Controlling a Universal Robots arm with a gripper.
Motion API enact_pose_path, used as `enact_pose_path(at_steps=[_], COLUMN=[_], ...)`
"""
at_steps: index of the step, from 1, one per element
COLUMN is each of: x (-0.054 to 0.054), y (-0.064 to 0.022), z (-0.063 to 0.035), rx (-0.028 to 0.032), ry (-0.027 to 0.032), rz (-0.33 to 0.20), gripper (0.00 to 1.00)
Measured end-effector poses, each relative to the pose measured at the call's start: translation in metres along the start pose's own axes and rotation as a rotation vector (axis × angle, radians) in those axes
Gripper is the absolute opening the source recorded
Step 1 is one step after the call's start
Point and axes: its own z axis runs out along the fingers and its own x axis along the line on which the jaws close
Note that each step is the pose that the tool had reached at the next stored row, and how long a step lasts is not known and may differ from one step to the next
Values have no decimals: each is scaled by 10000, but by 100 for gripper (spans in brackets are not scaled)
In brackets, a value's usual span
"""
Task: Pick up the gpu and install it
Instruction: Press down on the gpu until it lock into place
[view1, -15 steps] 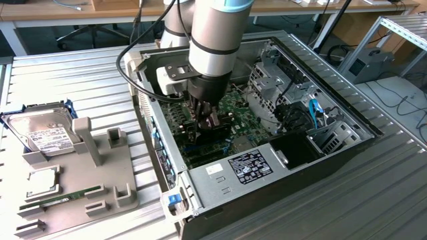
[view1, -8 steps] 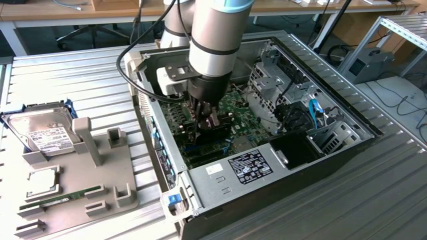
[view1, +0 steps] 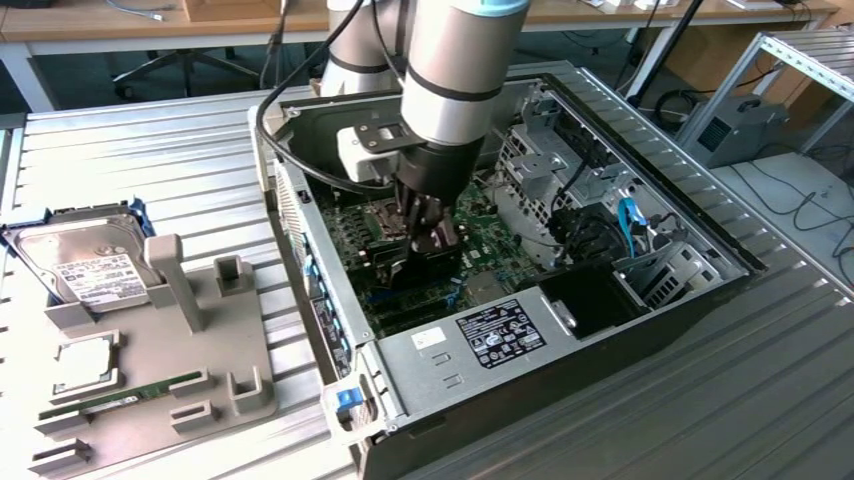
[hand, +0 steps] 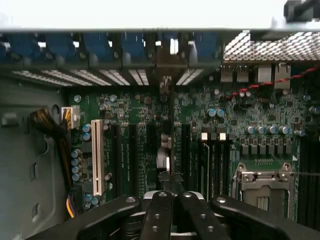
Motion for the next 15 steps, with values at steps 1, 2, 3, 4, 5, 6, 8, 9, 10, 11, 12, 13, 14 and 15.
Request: enact_pose_path(at_steps=[1, 2, 3, 4, 5, 6, 8, 9, 10, 11, 12, 13, 14, 15], x=[-1, -3, -5, -7, -9, -13, -17, -17, -17, -17, -17, -17, -17, -17], y=[-22, -52, -66, -76, -85, -94, -108, -110, -110, -110, -111, -111, -111, -111], z=[-5, -21, -37, -53, -69, -79, -90, -90, -90, -91, -91, -91, -91, -91], rx=[-1, -1, -1, -1, -1, 0, -1, 0, 0, 0, -1, 0, -1, -1], ry=[3, 10, 14, 16, 19, 19, 24, 22, 23, 23, 23, 24, 24, 24], rz=[0, 0, -1, 0, 0, 0, 1, 1, 2, 2, 0, 0, 1, 1], gripper=[11, 11, 11, 11, 11, 11, 11, 11, 11, 11, 11, 11, 11, 11])
